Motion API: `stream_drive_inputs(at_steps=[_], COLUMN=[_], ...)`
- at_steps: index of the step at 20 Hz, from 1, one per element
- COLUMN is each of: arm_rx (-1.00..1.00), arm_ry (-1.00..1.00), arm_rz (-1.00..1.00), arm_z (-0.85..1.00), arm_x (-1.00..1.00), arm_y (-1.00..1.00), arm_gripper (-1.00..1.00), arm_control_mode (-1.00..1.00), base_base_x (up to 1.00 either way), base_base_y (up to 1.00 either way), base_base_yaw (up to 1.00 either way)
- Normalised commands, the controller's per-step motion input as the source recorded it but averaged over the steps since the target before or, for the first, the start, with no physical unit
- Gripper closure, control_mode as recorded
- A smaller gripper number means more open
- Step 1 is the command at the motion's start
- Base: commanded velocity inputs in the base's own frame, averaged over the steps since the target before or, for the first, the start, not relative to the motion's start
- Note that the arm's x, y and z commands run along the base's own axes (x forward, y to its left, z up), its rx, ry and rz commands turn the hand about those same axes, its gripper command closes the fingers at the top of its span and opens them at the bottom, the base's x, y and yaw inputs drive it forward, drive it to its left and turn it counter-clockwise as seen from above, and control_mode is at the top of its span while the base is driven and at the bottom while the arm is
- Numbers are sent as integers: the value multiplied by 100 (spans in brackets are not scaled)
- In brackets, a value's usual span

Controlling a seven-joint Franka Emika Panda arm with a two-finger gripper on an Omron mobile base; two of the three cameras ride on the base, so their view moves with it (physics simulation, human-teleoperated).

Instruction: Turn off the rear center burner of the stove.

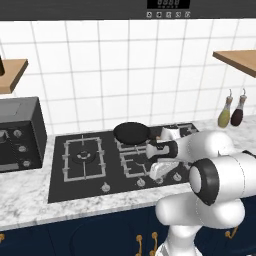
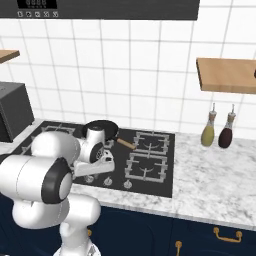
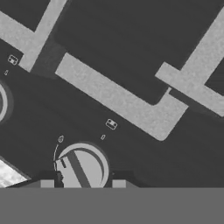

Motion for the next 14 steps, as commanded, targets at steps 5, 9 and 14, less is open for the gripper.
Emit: stream_drive_inputs(at_steps=[5, 9, 14], arm_rx=[0, 0, 0], arm_ry=[0, 0, 0], arm_rz=[-31, -32, -32], arm_z=[-13, -10, -12], arm_x=[-3, -4, -5], arm_y=[0, 1, 2], arm_gripper=[100, 100, 100], arm_control_mode=[-100, -100, -100], base_base_x=[0, 0, 0], base_base_y=[0, 0, 0], base_base_yaw=[0, 0, 0])
